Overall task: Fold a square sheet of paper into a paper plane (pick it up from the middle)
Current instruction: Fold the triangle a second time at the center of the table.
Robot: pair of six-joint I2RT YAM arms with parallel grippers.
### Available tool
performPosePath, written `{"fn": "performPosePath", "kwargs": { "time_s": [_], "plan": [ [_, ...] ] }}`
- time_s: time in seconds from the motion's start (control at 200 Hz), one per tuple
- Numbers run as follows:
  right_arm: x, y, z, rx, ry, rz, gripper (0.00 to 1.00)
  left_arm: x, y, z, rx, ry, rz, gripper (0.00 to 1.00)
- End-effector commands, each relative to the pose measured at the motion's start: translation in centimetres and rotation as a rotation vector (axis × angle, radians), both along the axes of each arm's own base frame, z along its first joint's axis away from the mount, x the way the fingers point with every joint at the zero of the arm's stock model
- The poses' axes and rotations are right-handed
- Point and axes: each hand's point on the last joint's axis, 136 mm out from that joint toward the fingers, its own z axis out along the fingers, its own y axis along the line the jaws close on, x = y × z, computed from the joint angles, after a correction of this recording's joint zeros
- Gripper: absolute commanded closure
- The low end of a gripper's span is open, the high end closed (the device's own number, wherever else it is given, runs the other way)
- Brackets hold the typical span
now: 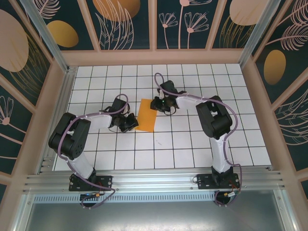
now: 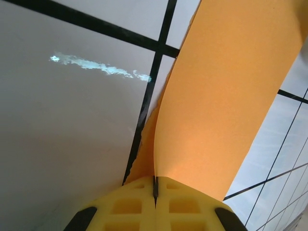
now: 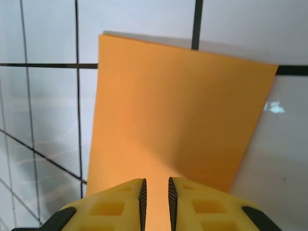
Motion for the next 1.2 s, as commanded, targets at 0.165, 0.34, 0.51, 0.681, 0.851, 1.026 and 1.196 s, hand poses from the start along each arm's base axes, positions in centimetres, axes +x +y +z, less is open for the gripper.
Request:
{"fn": "performPosePath", "kwargs": {
  "time_s": [0.165, 0.34, 0.51, 0.681, 0.851, 1.026, 1.196],
  "plan": [
    [-0.4, -1.3, -2.7, -0.092, 0.045, 0.001, 0.77, 0.8, -0.6, 0.7, -0.008, -0.018, -0.008, 0.99],
    [-1.0, -1.5, -4.0, -0.098, 0.08, -0.003, 0.77, 1.6, -2.9, 2.9, -0.134, -0.069, -0.038, 0.78],
    [-1.2, -1.5, -4.4, -0.091, 0.095, -0.007, 0.78, 2.3, -4.2, 4.0, -0.191, -0.108, -0.051, 0.67],
    [-1.4, -1.5, -4.6, -0.088, 0.104, -0.008, 0.78, 3.0, -5.5, 5.0, -0.25, -0.135, -0.065, 0.61],
    [-1.5, -1.6, -4.8, -0.092, 0.114, -0.01, 0.78, 3.4, -6.6, 5.9, -0.296, -0.145, -0.071, 0.57],
    [-1.7, -1.6, -5.1, -0.094, 0.123, -0.013, 0.78, 3.4, -6.6, 6.2, -0.289, -0.148, -0.075, 0.5],
    [-1.8, -1.5, -5.2, -0.087, 0.129, -0.013, 0.79, 3.5, -7.0, 6.1, -0.318, -0.143, -0.066, 0.45]
  ]
}}
